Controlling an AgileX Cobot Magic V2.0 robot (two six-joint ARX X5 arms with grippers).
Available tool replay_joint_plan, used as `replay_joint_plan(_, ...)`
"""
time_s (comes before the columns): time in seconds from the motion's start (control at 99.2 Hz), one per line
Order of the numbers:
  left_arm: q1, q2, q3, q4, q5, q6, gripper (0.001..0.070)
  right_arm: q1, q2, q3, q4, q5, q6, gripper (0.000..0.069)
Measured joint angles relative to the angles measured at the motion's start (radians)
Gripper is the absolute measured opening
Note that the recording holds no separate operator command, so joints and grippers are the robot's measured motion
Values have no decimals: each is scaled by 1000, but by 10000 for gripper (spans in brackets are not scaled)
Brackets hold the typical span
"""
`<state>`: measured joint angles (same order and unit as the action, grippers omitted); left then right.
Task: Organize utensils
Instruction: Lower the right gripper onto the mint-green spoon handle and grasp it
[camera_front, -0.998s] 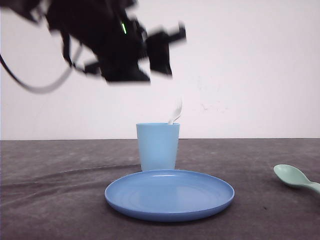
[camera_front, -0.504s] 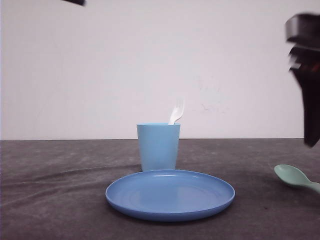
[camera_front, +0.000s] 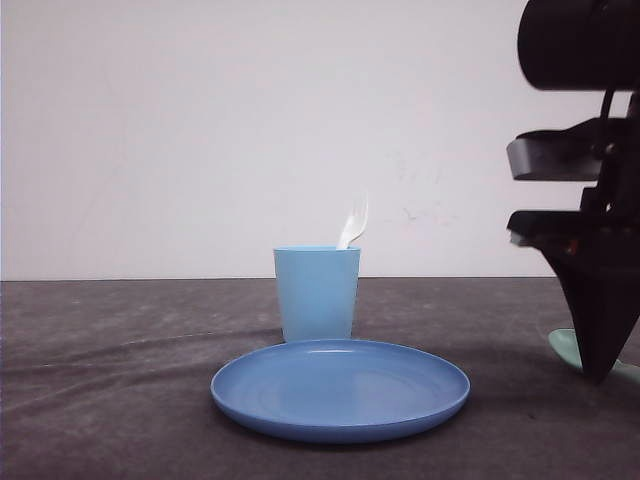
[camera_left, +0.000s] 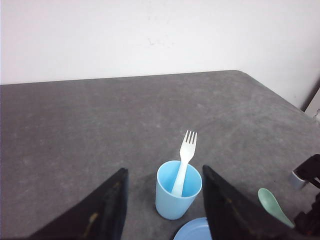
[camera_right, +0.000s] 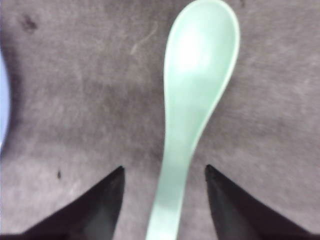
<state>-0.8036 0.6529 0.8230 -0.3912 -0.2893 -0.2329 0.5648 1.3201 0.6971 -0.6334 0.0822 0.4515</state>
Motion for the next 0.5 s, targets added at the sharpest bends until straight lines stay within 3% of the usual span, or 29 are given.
replay_joint_plan(0.333,0,-60,0,-84,0,-16,277,1,33,0,21,52,5,85)
replay_joint_plan(0.504,0,-85,0,-97,0,-18,277,2,33,0,21,69,6,74)
